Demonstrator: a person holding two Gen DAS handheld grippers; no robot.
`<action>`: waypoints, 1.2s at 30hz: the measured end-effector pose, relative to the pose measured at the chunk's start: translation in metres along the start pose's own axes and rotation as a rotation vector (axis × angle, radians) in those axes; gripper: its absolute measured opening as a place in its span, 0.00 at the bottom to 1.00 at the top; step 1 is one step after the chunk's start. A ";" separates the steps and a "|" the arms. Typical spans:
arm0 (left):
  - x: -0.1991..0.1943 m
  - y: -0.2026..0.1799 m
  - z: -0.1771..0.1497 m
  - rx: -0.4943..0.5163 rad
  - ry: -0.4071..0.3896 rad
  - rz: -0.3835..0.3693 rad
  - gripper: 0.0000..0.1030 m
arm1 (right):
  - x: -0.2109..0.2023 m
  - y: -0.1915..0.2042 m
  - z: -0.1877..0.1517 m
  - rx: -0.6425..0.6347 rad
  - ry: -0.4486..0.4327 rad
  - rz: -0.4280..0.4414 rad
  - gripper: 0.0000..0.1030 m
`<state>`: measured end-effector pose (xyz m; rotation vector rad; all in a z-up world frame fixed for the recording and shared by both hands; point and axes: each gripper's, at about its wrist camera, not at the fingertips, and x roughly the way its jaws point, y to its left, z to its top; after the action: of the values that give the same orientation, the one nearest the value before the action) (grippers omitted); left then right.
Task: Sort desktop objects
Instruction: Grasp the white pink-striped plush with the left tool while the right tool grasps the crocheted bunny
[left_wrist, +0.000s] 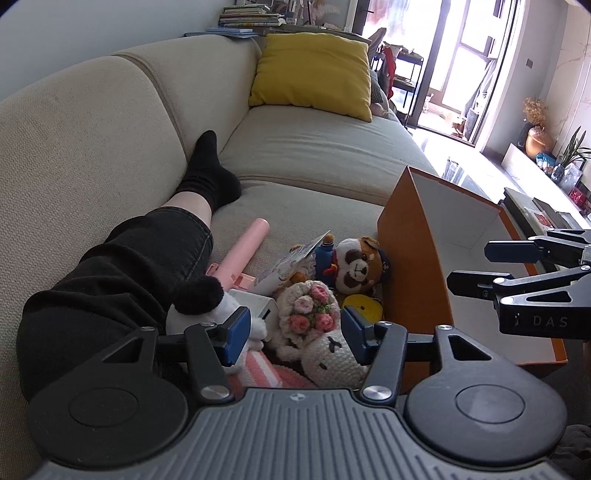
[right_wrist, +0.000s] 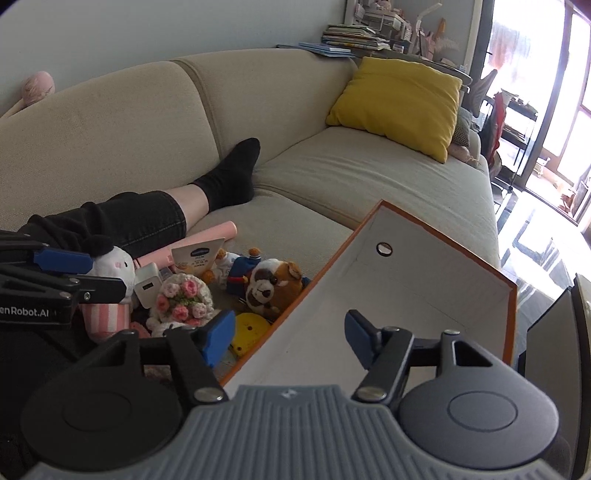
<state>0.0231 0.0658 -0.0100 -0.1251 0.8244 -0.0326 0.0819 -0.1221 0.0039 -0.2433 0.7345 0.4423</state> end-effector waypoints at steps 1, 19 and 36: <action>0.001 0.003 0.000 -0.006 0.010 0.008 0.61 | 0.005 0.003 0.004 -0.006 0.013 0.033 0.59; 0.035 0.033 -0.003 -0.053 0.230 0.113 0.64 | 0.092 0.058 0.020 -0.144 0.339 0.298 0.53; 0.063 0.024 -0.008 -0.027 0.248 0.212 0.79 | 0.139 0.074 0.008 -0.246 0.502 0.293 0.55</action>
<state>0.0594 0.0844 -0.0638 -0.0590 1.0825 0.1652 0.1431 -0.0115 -0.0908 -0.4911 1.2171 0.7661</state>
